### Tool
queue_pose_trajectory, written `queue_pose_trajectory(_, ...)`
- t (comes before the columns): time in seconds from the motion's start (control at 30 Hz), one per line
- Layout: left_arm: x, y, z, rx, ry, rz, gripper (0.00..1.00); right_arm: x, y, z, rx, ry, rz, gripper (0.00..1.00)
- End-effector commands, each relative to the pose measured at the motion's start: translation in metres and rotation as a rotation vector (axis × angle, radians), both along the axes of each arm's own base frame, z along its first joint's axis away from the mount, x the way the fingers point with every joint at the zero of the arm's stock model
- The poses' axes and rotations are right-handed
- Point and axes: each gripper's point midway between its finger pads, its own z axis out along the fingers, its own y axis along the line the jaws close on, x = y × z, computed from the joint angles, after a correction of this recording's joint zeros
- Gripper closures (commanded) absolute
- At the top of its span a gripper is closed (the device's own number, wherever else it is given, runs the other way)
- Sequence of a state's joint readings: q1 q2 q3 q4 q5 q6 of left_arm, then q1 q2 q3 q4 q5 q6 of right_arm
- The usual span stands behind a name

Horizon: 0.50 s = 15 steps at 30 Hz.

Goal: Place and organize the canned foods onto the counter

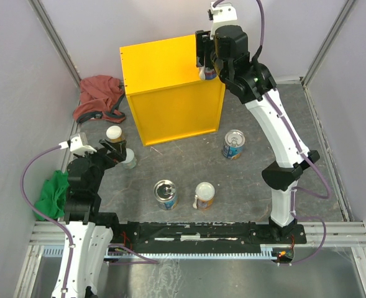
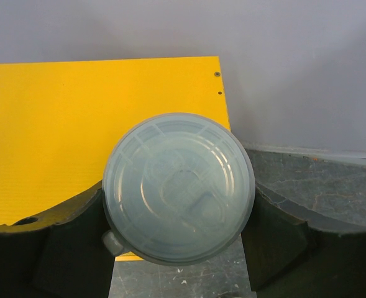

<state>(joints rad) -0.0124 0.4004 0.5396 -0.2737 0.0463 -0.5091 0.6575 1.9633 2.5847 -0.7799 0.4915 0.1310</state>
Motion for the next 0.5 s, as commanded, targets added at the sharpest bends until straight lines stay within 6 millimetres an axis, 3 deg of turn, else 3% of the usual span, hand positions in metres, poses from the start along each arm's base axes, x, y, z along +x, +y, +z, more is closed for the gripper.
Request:
queue_pose_trajectory(0.0,0.001,0.001,0.027,0.041,-0.086,-0.011,0.01,-0.003,-0.004,0.074,0.180,-0.202,0.015,0.98)
queue_pose_trajectory(0.47,0.003,0.004,0.023,0.031,-0.076,0.013,0.01,0.041,0.004,0.048,0.196,-0.195,0.027,0.94)
